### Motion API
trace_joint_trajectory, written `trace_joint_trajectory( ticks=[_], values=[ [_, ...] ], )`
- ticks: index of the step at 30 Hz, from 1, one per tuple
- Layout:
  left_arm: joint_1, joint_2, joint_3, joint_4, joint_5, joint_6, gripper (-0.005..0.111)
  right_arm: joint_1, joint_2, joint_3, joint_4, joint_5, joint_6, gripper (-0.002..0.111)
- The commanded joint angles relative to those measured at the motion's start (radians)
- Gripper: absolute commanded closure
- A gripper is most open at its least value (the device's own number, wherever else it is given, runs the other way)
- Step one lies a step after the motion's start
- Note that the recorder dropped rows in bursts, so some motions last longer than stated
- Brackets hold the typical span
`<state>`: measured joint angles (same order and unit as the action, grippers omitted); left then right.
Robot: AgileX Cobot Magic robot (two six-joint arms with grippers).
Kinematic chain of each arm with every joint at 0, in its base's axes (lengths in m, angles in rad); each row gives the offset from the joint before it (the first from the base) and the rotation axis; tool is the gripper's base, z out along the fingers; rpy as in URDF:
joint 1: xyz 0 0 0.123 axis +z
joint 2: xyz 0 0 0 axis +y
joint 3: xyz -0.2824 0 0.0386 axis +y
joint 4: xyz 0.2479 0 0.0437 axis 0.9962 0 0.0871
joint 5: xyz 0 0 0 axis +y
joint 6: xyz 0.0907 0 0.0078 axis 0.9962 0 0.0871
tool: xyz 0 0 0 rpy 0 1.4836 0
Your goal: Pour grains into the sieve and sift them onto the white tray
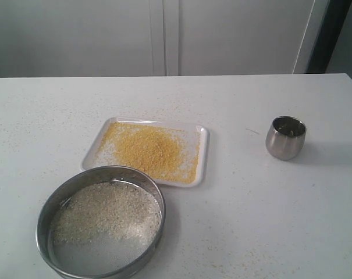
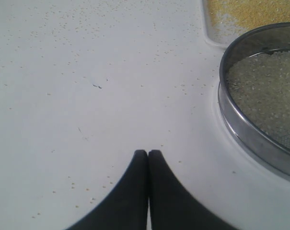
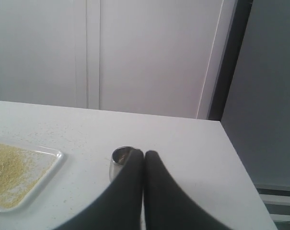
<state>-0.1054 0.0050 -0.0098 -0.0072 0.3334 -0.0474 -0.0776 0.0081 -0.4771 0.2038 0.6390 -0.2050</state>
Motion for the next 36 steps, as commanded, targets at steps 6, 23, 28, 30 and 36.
trace_joint_trajectory(
  ticks=[6,23,28,30,36],
  values=[
    [0.004,-0.005,0.01,-0.007,0.009,0.001,0.107,0.001,-0.008,0.087,-0.003,-0.147,0.001,0.108],
    [0.004,-0.005,0.01,-0.007,0.009,0.001,0.107,0.001,-0.008,0.271,-0.003,-0.289,0.001,0.108],
    [0.004,-0.005,0.01,-0.007,0.009,0.001,0.107,0.03,-0.008,0.329,-0.003,-0.314,0.001,0.108],
    [0.004,-0.005,0.01,-0.007,0.009,0.001,0.107,0.05,-0.008,0.351,-0.003,-0.313,0.001,0.108],
    [0.004,-0.005,0.01,-0.007,0.009,-0.001,0.107,0.106,-0.008,0.405,-0.003,-0.304,0.001,0.108]
  ],
)
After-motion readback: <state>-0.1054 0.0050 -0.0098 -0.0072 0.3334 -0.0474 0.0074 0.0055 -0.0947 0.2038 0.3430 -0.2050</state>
